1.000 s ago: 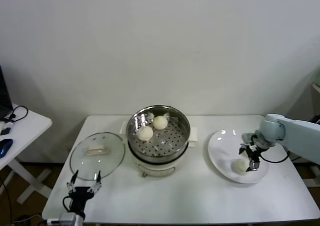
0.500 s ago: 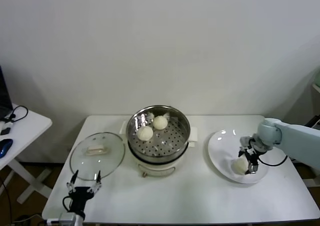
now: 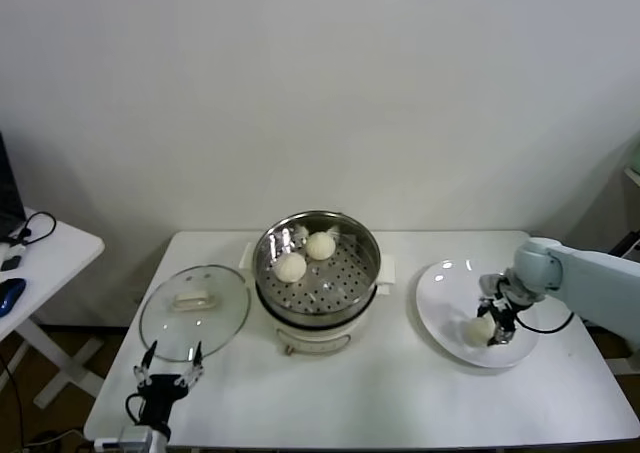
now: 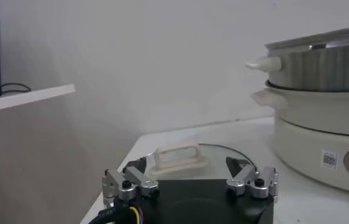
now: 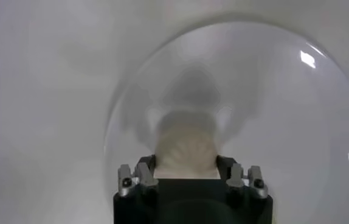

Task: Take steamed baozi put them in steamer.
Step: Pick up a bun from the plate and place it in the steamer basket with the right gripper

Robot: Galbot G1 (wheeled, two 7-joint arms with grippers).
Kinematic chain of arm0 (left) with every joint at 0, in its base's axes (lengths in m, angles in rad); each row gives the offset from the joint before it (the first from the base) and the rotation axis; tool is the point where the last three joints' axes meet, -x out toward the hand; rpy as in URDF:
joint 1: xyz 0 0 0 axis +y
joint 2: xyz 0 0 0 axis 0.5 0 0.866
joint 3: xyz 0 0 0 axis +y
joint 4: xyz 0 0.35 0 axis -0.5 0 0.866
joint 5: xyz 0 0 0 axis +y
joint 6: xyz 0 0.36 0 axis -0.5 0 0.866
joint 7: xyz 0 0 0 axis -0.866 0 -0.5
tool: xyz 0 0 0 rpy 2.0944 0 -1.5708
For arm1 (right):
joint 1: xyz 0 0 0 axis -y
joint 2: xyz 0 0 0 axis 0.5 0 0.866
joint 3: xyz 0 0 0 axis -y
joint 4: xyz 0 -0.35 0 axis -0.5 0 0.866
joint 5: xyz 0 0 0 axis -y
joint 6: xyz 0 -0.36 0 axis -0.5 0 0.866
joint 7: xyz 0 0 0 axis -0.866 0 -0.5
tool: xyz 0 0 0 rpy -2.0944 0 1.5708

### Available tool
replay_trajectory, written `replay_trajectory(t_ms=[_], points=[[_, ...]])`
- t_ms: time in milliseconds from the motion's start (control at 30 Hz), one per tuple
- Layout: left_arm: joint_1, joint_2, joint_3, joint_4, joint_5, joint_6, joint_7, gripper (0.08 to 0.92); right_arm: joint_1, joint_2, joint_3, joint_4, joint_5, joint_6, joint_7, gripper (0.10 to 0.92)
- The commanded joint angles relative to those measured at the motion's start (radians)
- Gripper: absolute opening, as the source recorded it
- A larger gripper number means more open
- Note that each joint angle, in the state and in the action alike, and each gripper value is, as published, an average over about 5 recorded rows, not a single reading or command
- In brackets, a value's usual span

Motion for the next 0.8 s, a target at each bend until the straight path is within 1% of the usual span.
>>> replay_trajectory(t_ms=[33,167,367,633,800], points=[[0.000,0.004,0.003,-0.001,0.001,0.000,-0.001,0.823,0.317,-0.001,-0.227,0.100,0.102,0.025,-0.020,0.662],[0.000,0.006,0.005,-0.004,0.000,0.000,-0.001,0.823,0.560,0.025,-0.390,0.172,0.189,0.060,-0.051,0.662],[0.003,0.008,0.008,-0.017,-0.001,0.001,0.001,0.823,0.787,0.073,-0.426,0.228,0.257,0.109,-0.103,0.662],[0.011,0.009,0.010,-0.016,0.001,-0.006,0.001,0.823,0.880,0.203,-0.319,0.291,0.313,0.135,-0.136,0.662],[0.014,0.008,0.010,-0.020,0.001,-0.007,0.001,0.823,0.867,0.299,-0.228,0.302,0.287,0.170,-0.135,0.659]])
